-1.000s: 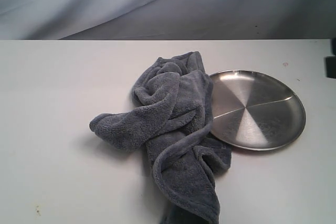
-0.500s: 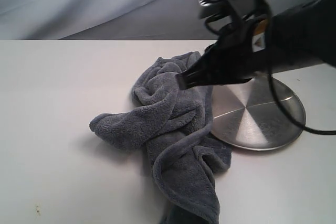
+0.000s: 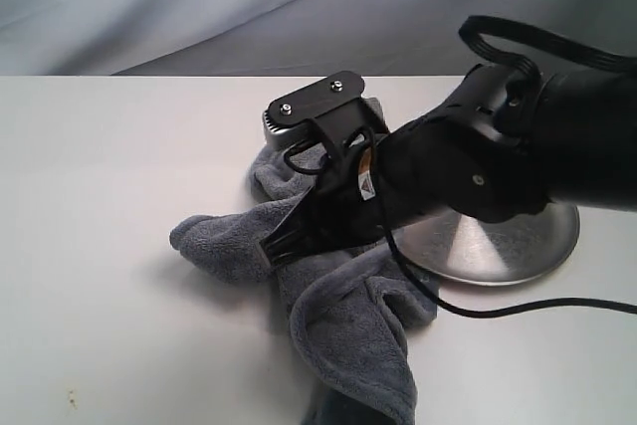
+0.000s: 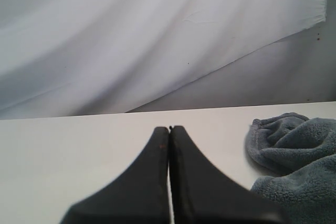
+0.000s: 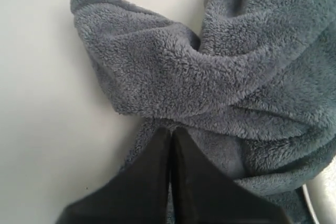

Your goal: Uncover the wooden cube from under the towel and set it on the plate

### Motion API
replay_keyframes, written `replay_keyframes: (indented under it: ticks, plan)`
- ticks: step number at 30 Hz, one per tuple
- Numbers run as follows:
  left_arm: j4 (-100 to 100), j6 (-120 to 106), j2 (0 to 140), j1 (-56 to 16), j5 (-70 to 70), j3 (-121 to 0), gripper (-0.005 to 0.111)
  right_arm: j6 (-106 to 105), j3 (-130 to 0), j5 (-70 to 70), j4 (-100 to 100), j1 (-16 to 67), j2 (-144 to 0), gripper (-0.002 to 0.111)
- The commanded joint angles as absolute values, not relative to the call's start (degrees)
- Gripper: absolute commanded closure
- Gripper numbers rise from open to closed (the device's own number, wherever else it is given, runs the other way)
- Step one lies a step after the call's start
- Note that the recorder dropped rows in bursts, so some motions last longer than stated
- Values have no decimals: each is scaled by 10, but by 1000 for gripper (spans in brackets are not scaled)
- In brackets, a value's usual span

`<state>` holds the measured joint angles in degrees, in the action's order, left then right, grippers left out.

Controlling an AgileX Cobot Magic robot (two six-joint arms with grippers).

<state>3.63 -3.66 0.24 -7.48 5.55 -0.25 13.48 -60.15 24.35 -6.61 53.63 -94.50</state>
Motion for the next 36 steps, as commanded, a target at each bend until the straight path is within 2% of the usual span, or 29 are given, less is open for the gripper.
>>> replay_keyframes:
  ticks: [1,9,15,22,27,36]
  plan:
    - [38,-35,0,-74,49,0,107,139,-597,247,-46,504,-944,108]
    - [38,-35,0,-74,49,0,107,139,-588,236,-66,363,-950,108]
    - [38,-35,0,-74,49,0,107,131,-655,243,-72,279,-995,108]
    - [38,-35,0,-74,49,0,107,103,-820,312,-59,291,-1110,108]
    - [38,-35,0,-74,49,0,107,59,-928,351,-19,339,-1173,108]
    - [38,-35,0,-74,49,0,107,42,-994,366,17,444,-1204,108]
